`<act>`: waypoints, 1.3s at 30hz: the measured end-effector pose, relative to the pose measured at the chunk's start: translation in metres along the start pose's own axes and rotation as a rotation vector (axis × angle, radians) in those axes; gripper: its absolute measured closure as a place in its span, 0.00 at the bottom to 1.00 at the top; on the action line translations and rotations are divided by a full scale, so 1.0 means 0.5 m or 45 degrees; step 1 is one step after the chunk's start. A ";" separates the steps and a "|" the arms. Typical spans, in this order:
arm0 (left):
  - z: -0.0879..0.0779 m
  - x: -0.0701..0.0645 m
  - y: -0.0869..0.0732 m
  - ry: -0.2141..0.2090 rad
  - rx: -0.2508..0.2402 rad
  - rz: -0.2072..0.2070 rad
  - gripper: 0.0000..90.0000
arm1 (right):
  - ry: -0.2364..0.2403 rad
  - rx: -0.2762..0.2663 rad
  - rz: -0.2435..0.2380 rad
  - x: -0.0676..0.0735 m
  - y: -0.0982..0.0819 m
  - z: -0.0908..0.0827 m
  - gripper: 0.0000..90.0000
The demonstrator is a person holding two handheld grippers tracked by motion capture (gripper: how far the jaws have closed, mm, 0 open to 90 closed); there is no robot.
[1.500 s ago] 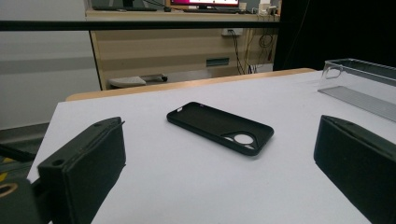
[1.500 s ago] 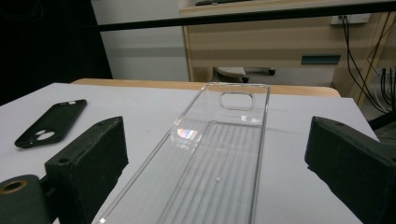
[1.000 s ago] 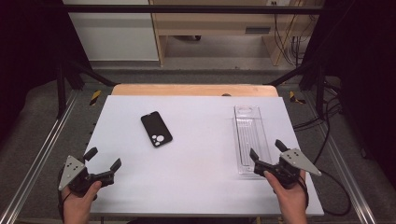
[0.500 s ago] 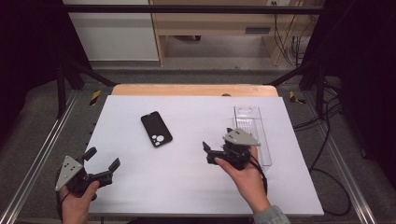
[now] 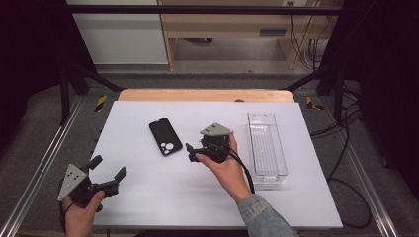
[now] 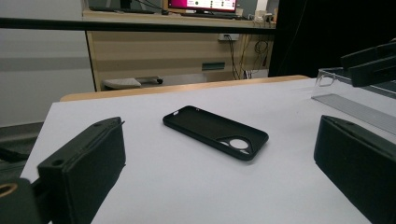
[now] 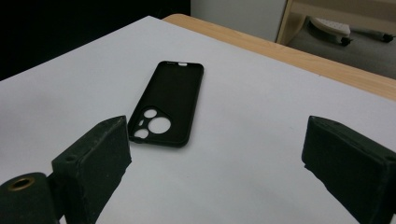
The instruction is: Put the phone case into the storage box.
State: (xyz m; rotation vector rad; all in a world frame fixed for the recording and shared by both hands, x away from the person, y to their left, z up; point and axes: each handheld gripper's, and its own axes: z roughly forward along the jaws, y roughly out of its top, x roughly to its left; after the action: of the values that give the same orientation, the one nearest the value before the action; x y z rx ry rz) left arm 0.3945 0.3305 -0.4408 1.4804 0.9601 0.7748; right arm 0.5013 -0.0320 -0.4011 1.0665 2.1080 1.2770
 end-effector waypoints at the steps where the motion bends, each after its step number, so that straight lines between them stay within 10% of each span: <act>1: 0.000 0.000 0.000 0.000 -0.002 -0.001 0.02 | 0.002 0.003 0.008 0.001 0.001 0.007 0.09; 22: 0.003 -0.004 0.000 -0.007 0.008 0.018 0.02 | 0.025 0.091 0.126 0.012 -0.016 0.099 0.13; 39: 0.008 -0.007 -0.001 -0.015 0.018 0.023 0.03 | 0.105 0.098 0.061 0.044 -0.031 0.124 0.66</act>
State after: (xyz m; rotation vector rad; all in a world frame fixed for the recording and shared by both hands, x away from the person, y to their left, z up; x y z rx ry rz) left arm 0.3965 0.3255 -0.4419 1.5058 0.9466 0.7729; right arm 0.5258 0.0143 -0.4437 1.1204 2.2212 1.2922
